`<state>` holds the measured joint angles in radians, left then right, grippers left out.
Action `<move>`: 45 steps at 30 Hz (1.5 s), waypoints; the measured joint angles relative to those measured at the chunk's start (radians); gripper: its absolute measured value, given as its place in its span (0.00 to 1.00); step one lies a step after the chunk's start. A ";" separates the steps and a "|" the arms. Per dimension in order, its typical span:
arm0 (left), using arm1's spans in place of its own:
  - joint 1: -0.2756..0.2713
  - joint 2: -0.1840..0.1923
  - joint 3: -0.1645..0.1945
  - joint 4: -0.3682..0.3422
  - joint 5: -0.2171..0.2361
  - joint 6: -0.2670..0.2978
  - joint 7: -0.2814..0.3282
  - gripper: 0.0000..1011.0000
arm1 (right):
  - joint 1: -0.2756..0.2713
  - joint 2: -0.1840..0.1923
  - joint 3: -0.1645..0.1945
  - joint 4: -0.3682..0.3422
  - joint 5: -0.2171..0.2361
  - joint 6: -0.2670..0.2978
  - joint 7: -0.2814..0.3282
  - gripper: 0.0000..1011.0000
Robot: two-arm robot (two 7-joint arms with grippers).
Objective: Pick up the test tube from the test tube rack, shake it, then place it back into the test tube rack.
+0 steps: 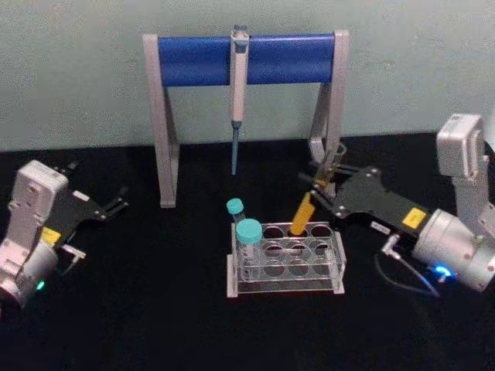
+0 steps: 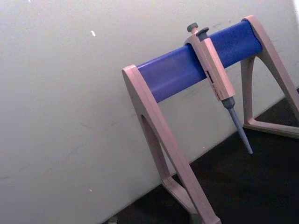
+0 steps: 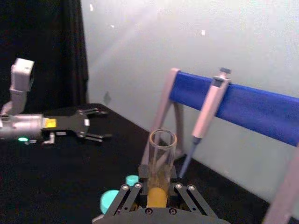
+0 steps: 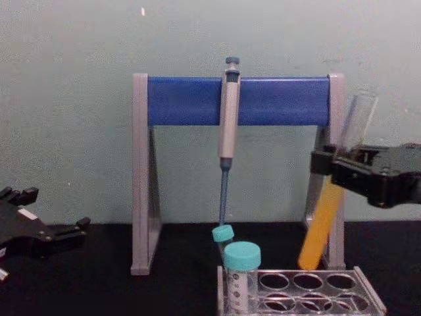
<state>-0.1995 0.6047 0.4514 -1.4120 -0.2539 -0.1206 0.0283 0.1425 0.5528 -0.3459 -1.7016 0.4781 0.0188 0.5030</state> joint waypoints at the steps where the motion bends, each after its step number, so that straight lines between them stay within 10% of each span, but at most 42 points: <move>1: 0.000 0.000 0.000 0.000 0.000 0.000 0.000 0.99 | 0.007 -0.005 -0.011 0.003 -0.001 0.000 0.003 0.23; 15: 0.000 0.000 0.000 0.000 0.000 0.000 0.000 0.99 | 0.157 -0.095 -0.094 0.158 -0.060 -0.031 0.017 0.23; 23: 0.000 0.000 0.000 0.000 0.000 0.000 0.000 0.99 | 0.207 -0.110 -0.076 0.236 -0.078 -0.045 0.001 0.23; 45: 0.000 0.000 0.000 0.000 0.000 0.000 0.000 0.99 | 0.019 0.006 0.006 0.041 -0.007 -0.016 0.007 0.23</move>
<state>-0.1995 0.6047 0.4514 -1.4120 -0.2539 -0.1206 0.0283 0.1611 0.5585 -0.3403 -1.6607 0.4707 0.0029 0.5104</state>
